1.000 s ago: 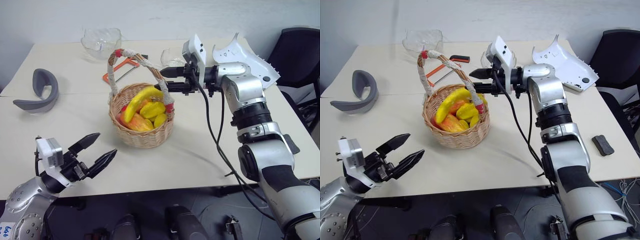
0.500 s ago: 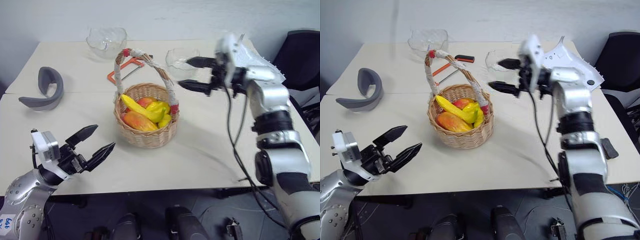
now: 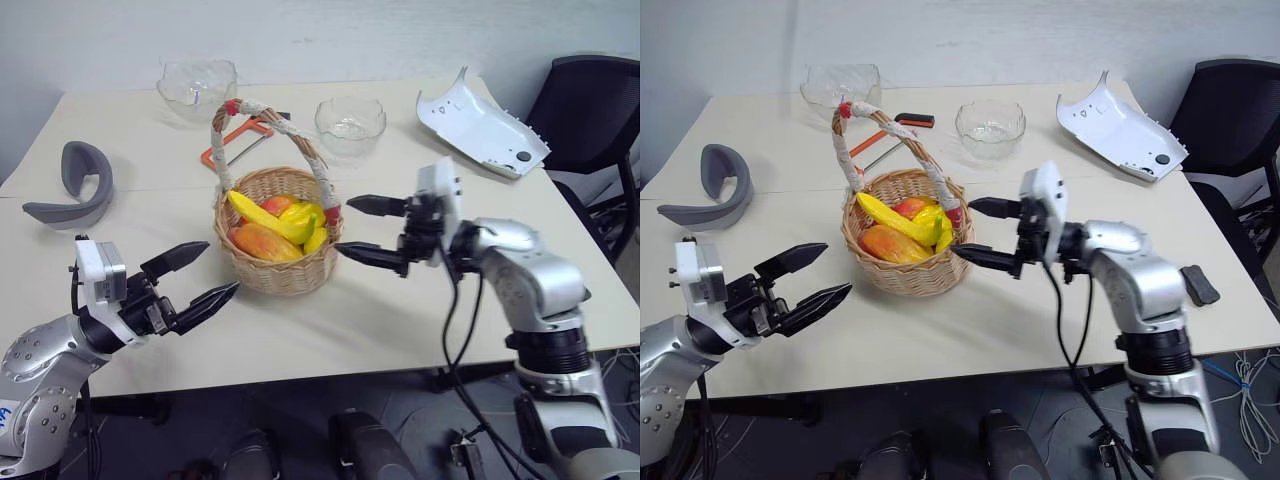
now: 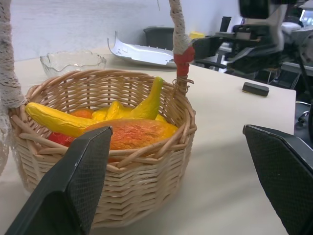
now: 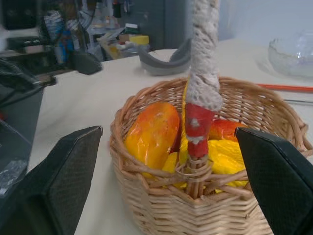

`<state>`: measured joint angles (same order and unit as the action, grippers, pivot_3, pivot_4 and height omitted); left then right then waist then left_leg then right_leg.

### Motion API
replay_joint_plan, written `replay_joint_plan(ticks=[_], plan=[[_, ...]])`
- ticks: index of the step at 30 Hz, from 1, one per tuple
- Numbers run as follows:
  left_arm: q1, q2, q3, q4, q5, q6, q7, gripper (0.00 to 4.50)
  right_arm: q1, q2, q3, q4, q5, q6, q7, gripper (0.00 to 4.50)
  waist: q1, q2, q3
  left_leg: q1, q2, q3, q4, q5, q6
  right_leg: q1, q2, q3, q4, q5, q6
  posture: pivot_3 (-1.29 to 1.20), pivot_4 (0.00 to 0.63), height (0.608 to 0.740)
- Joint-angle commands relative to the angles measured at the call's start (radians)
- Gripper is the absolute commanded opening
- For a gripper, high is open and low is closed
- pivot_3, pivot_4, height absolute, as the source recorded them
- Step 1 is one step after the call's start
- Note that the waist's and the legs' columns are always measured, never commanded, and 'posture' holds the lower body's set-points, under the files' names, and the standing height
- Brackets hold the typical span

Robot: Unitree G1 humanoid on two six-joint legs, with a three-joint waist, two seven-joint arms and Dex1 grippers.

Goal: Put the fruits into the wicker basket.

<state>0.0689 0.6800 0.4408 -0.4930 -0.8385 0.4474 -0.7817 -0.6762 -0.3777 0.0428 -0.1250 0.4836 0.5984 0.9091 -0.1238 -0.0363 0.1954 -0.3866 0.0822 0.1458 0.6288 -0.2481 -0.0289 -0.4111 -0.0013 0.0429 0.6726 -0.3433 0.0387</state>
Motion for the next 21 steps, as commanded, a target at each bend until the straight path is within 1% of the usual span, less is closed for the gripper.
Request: replay_joint_plan(ticks=[1,5,10,11,12,14,18,21], plan=[[-0.005,0.017,0.021,-0.024,-0.017,-0.002,-0.011,4.50,-0.036,0.025,0.034,-0.008,-0.036,-0.016,-0.055,3.58,0.003,0.000,0.000,0.000,0.000,0.000,0.000,0.000,0.000,0.000,0.000,0.000,0.000,0.000,0.000,0.00,0.150,0.740],[-0.026,0.007,0.007,-0.022,-0.007,-0.011,0.002,4.50,-0.063,0.040,0.044,0.044,-0.064,-0.061,-0.067,2.20,0.012,0.000,0.000,0.000,0.000,0.000,-0.001,0.000,-0.002,-0.001,0.000,0.000,0.000,0.000,0.000,0.00,0.150,0.740],[-0.046,-0.011,-0.019,-0.025,0.006,-0.020,0.014,4.50,-0.058,0.036,0.024,0.037,-0.042,-0.091,-0.047,0.52,0.015,0.000,0.000,-0.002,0.000,0.000,-0.001,-0.001,-0.002,-0.002,0.000,0.000,-0.003,0.000,0.000,0.00,0.150,0.740],[-0.056,-0.015,-0.027,-0.018,0.011,-0.025,0.012,4.50,-0.046,0.042,-0.006,0.023,-0.037,-0.172,-0.036,0.22,0.015,0.000,0.000,-0.003,0.000,0.000,-0.001,-0.002,-0.002,-0.002,0.000,0.000,-0.003,0.000,0.000,0.00,0.150,0.740],[-0.068,-0.016,-0.034,-0.009,0.014,-0.029,0.008,4.50,-0.037,0.044,-0.043,0.002,-0.022,-0.223,-0.035,0.15,0.015,0.000,0.000,-0.003,0.000,0.000,-0.001,-0.002,-0.002,-0.002,0.000,0.000,-0.004,0.000,0.000,0.00,0.150,0.740],[-0.089,-0.015,-0.048,0.009,0.024,-0.034,-0.005,4.50,-0.018,0.041,-0.110,-0.039,0.023,-0.263,-0.038,0.15,0.017,0.000,0.000,-0.004,0.000,0.000,-0.001,-0.002,-0.002,-0.002,0.000,0.000,-0.005,0.000,0.001,0.00,0.150,0.740],[-0.142,0.000,-0.068,0.068,0.038,-0.039,-0.040,4.50,0.045,-0.006,-0.232,-0.107,0.047,-0.267,-0.124,0.15,0.026,0.000,0.000,-0.004,0.000,0.000,-0.001,-0.003,-0.001,-0.002,0.000,0.000,-0.006,-0.001,0.001,0.00,0.150,0.740],[-0.183,-0.001,-0.083,0.101,0.040,-0.038,-0.054,4.50,0.126,-0.056,-0.340,-0.130,0.045,-0.265,-0.191,0.15,0.037,0.000,0.000,-0.004,0.000,0.000,-0.001,-0.003,-0.002,-0.001,0.000,0.000,-0.007,-0.001,0.002,0.00,0.150,0.740]])
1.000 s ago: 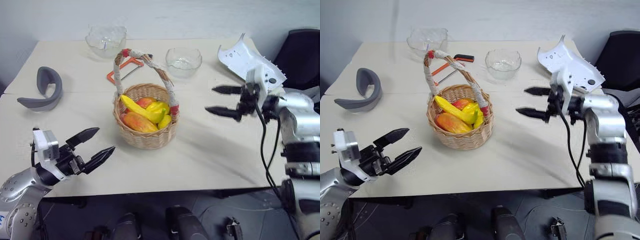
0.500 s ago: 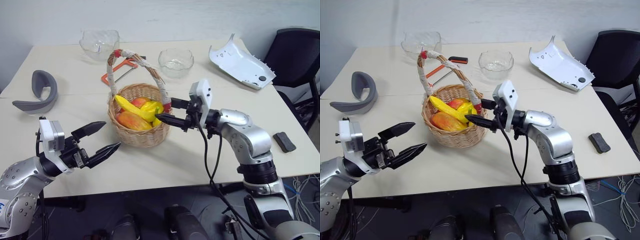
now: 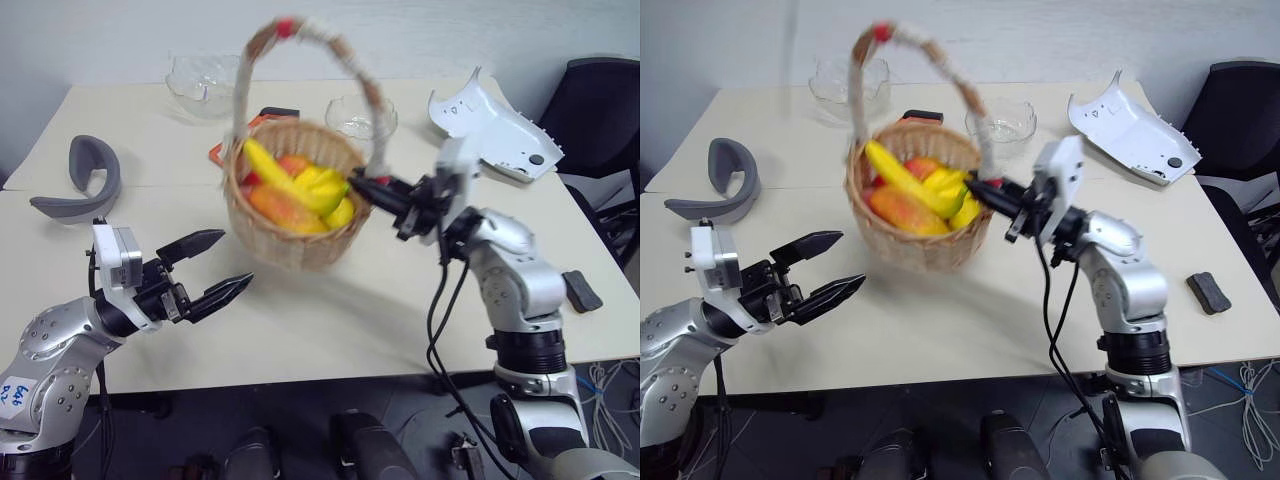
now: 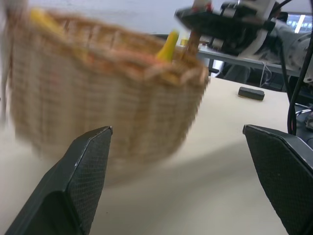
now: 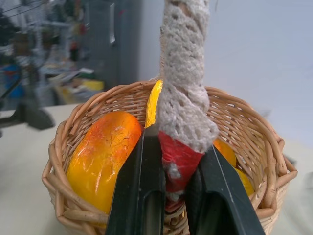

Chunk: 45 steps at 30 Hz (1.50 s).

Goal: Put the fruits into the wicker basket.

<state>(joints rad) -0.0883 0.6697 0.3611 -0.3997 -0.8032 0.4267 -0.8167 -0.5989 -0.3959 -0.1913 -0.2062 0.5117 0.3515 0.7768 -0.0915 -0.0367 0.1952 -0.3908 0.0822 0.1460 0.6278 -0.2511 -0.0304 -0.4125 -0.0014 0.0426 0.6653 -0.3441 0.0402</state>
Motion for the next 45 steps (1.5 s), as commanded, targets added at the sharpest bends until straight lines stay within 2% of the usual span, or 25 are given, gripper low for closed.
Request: replay_joint_plan(ticks=[1,6,11,16,18,23,29,32,33,38,41,45], plan=[[-0.033,0.008,-0.010,0.014,0.008,-0.018,-0.024,4.50,0.076,-0.059,-0.129,-0.049,0.006,-0.032,-0.065,0.15,0.007,0.000,0.000,0.000,0.000,0.000,0.000,0.000,0.000,0.000,0.000,0.000,0.000,0.000,0.000,0.00,0.150,0.740],[-0.057,0.000,-0.042,0.038,0.023,-0.021,-0.049,4.50,0.151,-0.126,-0.212,0.035,-0.064,-0.097,-0.142,0.15,0.003,0.000,0.000,0.000,0.000,0.001,0.000,0.000,0.000,0.000,0.000,0.001,-0.002,0.000,0.000,0.00,0.150,0.740],[-0.094,-0.009,-0.056,0.064,0.031,-0.027,-0.054,4.50,0.139,-0.183,-0.180,0.181,-0.217,-0.095,-0.281,0.15,-0.004,0.000,0.000,0.002,0.000,0.002,0.000,0.000,-0.001,0.000,0.001,0.003,0.000,0.000,0.001,0.00,0.150,0.740],[-0.087,-0.023,-0.049,0.055,0.032,-0.029,-0.049,4.50,0.121,-0.167,-0.198,0.245,-0.162,-0.059,-0.291,0.15,-0.008,0.000,0.000,0.003,0.000,0.003,0.000,0.001,-0.001,0.001,0.002,0.004,0.003,0.000,0.001,0.00,0.150,0.740],[-0.075,-0.023,-0.044,0.055,0.035,-0.033,-0.055,4.50,0.134,-0.187,-0.203,0.247,-0.155,-0.059,-0.276,0.89,-0.008,0.000,0.000,0.003,0.000,0.003,0.000,0.001,-0.001,0.001,0.002,0.004,0.003,0.000,0.001,0.00,0.150,0.740],[-0.021,-0.020,-0.014,0.055,0.033,-0.035,-0.048,4.50,0.233,-0.281,-0.279,0.162,-0.108,-0.055,-0.204,2.41,0.002,0.000,0.000,0.003,0.000,0.003,0.000,0.001,-0.001,0.001,0.002,0.004,0.002,0.000,0.002,0.00,0.150,0.740],[0.102,0.008,0.001,0.081,0.104,-0.079,-0.098,4.50,0.399,-0.474,-0.357,0.089,-0.008,-0.075,0.099,4.43,0.006,0.002,0.000,0.003,0.000,0.003,0.000,0.000,0.000,0.002,0.002,0.004,0.000,-0.001,0.003,0.00,0.150,0.740],[0.148,0.007,0.012,0.101,0.177,-0.135,-0.076,4.50,0.518,-0.536,-0.286,0.082,-0.035,-0.198,0.324,4.48,0.005,0.001,-0.001,0.005,0.000,0.002,0.000,-0.001,0.001,0.004,0.002,0.004,-0.002,-0.001,0.003,0.00,0.150,0.740],[0.150,-0.007,0.018,0.117,0.204,-0.168,-0.057,4.50,0.541,-0.532,-0.241,0.079,-0.052,-0.262,0.377,4.48,0.005,0.000,-0.001,0.006,0.000,0.002,0.000,-0.001,0.002,0.006,0.002,0.004,-0.002,-0.001,0.003,0.00,0.150,0.740],[0.163,-0.022,-0.009,0.138,0.284,-0.239,-0.039,4.50,0.452,-0.385,-0.029,0.093,-0.089,-0.372,0.399,4.48,-0.001,0.000,-0.001,0.006,0.000,0.002,0.001,-0.003,0.008,0.007,0.002,0.004,-0.003,0.001,0.004,0.00,0.150,0.740],[0.181,-0.035,-0.047,0.115,0.347,-0.269,-0.011,4.50,0.349,-0.272,0.119,0.216,-0.171,-0.479,0.428,4.48,-0.002,-0.001,-0.001,0.006,0.000,0.002,0.001,0.000,0.009,0.007,0.002,0.004,-0.003,0.005,0.004,0.00,0.150,0.740],[0.216,-0.058,-0.055,0.100,0.395,-0.341,0.003,4.50,0.221,-0.171,0.185,0.388,-0.236,-0.575,0.389,4.48,0.003,-0.001,-0.001,0.006,0.000,0.003,0.001,0.001,0.010,0.005,0.001,0.004,-0.003,0.007,0.002,0.00,0.150,0.740]])
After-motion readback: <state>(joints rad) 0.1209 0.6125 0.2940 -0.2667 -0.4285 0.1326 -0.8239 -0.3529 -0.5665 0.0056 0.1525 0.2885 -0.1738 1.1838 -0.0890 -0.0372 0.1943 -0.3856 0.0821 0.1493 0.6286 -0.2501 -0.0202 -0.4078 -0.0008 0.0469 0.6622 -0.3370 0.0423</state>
